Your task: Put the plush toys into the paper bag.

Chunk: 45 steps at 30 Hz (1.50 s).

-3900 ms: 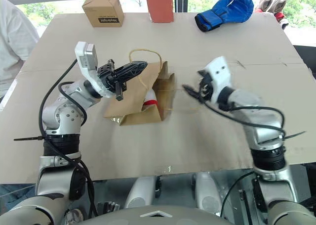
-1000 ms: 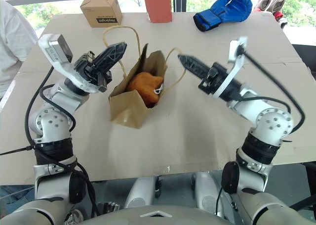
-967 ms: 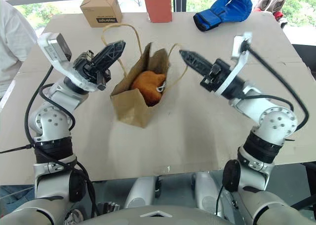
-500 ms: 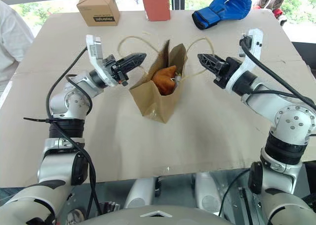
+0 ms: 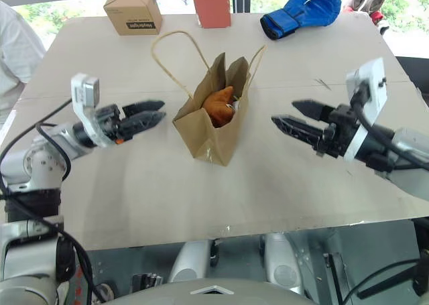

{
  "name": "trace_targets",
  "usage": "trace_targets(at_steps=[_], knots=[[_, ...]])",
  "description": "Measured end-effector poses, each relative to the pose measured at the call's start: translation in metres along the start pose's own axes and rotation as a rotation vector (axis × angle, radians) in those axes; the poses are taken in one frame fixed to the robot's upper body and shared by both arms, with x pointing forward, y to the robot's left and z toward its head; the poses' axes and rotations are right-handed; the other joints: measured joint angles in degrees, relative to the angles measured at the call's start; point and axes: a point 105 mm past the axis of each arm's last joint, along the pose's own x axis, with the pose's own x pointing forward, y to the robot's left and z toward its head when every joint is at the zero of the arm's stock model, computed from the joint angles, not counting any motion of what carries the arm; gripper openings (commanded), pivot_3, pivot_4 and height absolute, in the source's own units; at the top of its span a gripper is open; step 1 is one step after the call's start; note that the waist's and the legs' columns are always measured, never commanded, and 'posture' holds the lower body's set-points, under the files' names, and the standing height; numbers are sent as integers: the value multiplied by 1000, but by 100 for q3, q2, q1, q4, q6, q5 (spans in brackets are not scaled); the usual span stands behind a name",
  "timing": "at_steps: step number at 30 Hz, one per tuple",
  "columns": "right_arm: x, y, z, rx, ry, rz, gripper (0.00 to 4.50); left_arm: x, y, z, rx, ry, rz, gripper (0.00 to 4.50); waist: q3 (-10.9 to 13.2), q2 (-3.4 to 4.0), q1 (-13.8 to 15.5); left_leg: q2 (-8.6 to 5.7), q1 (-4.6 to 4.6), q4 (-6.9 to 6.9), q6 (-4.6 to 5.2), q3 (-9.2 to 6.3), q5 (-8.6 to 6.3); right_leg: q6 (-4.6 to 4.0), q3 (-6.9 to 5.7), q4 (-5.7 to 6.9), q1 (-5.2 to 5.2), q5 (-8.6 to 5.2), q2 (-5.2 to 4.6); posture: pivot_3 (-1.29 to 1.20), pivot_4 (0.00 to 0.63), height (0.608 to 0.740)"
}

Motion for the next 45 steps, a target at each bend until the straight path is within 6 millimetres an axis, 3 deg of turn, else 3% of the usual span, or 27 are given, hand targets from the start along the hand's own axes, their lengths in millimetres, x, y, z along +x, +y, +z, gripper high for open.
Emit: trace_targets(at_steps=[2, 3, 4, 6, 10, 13, 18, 22, 27, 31, 33, 36, 37, 39, 41, 44, 45], knots=[[13, 2, -13, -14, 32, 17, 436, 6, -7, -4, 19, 2, -9, 4500, -3, -5, 15, 0, -1, 7, 0, 2, 0, 0, 2, 0, 0, 0, 0, 0, 150, 740], [17, 2, -14, -13, 26, 20, 259, 8, -8, -5, 22, 5, -12, 4500, -5, -8, 12, 0, 1, 7, 0, 1, 0, 0, 2, -1, 2, 0, 0, 0, 150, 740], [39, 3, -19, -24, 5, 39, 110, 13, -14, -14, 41, 24, -8, 4500, -8, -12, -21, 0, 4, 10, 0, 7, 0, 0, 9, -1, 2, 0, 1, 0, 150, 740], [84, 6, -36, -11, -3, 77, 110, 36, -29, -31, 50, 49, -56, 4500, -5, -6, -45, -2, 0, 10, 0, 11, 1, 1, 15, 3, -4, 2, 3, 0, 150, 740], [114, 8, -38, -13, -47, 110, 110, 38, -32, -33, 97, 64, -16, 4500, -5, -7, 17, -4, -5, 9, 0, 4, 0, 21, 12, 10, -5, 14, 9, 0, 150, 740], [125, 11, -31, -31, -88, 136, 110, 43, -37, -30, 153, 58, 4, 4500, -5, -6, 33, -4, -6, 8, -1, 1, 0, 22, 8, 7, -3, 14, 9, 0, 150, 740], [140, 21, -37, 50, -116, 216, 110, 62, -31, -29, 196, 7, 162, 4500, -5, -7, 20, -4, 0, 11, -1, -1, 1, 23, 7, 14, 4, 16, 9, 0, 150, 740], [151, 18, -42, 100, -125, 224, 110, 73, -25, -30, 219, -19, 297, 4500, -6, -8, 21, -5, 6, 12, -1, -1, 1, 24, 8, 19, 8, 16, 10, 0, 150, 740], [157, 16, -44, 116, -135, 222, 0, 81, -19, -32, 246, -39, 394, 2385, -6, -7, 21, -6, 6, 12, -1, -3, 1, 24, 7, 23, 7, 16, 12, 0, 150, 740], [152, 14, -43, 95, -149, 214, 0, 86, -19, -31, 253, -79, 410, 262, -6, -8, 29, -6, 5, 12, -1, -3, 1, 24, 7, 22, 8, 16, 12, 0, 150, 740], [145, 14, -45, 74, -149, 207, 0, 86, -18, -31, 254, -92, 406, 70, -6, -8, 24, -6, 5, 12, -1, -3, 1, 24, 7, 22, 8, 16, 12, 0, 150, 740], [109, 21, -52, -30, -157, 212, 0, 79, -6, -26, 298, -62, 330, 70, -5, -6, 49, -8, 4, 12, -1, -8, 1, 23, 1, 21, 7, 15, 12, 0, 150, 740], [105, 22, -53, -46, -151, 213, 239, 76, -3, -25, 310, -54, 326, 18, -6, -6, 44, -8, 4, 12, -1, -8, 1, 23, 0, 22, 7, 15, 11, 0, 150, 740], [79, 17, -59, -180, -93, 170, 802, 77, -1, -16, 356, -24, 177, 0, 0, 3, 63, -11, 0, 19, -2, -8, 2, 1, -3, 21, 6, 1, 9, 0, 150, 740], [46, 7, -62, -253, -51, 92, 1743, 67, 9, -5, 419, 34, 33, 0, -3, -2, 100, -10, 2, 21, -2, -6, 2, 1, -2, 17, 9, 1, 10, 0, 150, 740], [4, 0, -52, -288, -78, -22, 3225, 62, 20, 3, 471, 101, -175, 0, -5, -2, 167, -11, 0, 21, -2, -8, 1, 1, -6, 13, 14, 1, 10, 0, 150, 740], [-2, 0, -48, -296, -86, -38, 3615, 60, 21, 3, 479, 115, -206, 0, -7, -6, 163, -10, 2, 21, -2, -7, 1, 1, -5, 10, 17, 1, 10, 0, 150, 740]])
